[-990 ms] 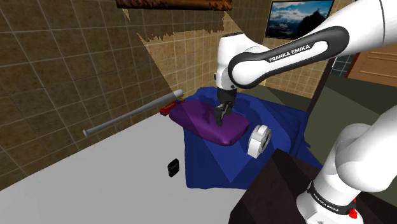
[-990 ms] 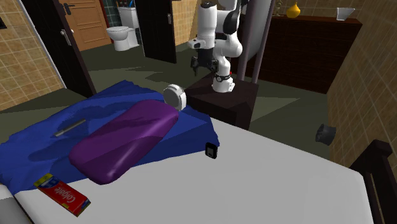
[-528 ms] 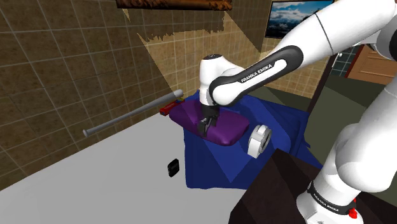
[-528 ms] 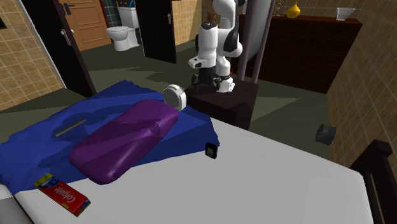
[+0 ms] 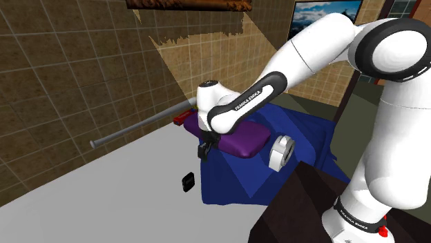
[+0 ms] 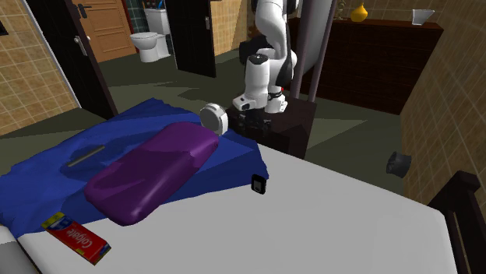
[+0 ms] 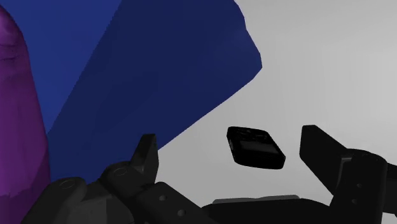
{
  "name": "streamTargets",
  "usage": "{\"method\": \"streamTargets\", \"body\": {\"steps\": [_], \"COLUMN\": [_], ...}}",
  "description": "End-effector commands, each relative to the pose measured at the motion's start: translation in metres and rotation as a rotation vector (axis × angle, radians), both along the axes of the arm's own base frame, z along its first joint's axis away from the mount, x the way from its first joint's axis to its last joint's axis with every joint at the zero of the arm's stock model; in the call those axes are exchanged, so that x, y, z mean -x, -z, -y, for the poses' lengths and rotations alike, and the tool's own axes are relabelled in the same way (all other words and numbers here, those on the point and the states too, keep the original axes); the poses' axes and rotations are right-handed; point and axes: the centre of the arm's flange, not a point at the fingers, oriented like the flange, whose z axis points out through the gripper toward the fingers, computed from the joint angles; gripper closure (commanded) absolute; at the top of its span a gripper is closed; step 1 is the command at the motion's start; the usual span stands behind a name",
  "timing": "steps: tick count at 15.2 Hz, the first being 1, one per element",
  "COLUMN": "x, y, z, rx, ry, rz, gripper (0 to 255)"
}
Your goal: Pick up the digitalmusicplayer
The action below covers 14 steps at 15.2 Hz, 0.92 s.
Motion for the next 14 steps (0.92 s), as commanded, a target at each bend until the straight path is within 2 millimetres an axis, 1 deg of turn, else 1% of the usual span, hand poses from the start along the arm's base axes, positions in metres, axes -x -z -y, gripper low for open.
{"method": "streamTargets", "body": {"steps": [1,11,12,14], "x": [-0.015,-0.081,-0.086,-0.086], "y": [0.022,0.117,0.124,0.135], "z": [-0.013,-0.074,-0.079,-0.079], "rx": [-0.002,-0.014,-0.014,-0.014], "ry": [-0.007,-0.044,-0.047,-0.047], "rz": [0.000,-0.003,-0.003,-0.003], "gripper": [0,0,0,0]}}
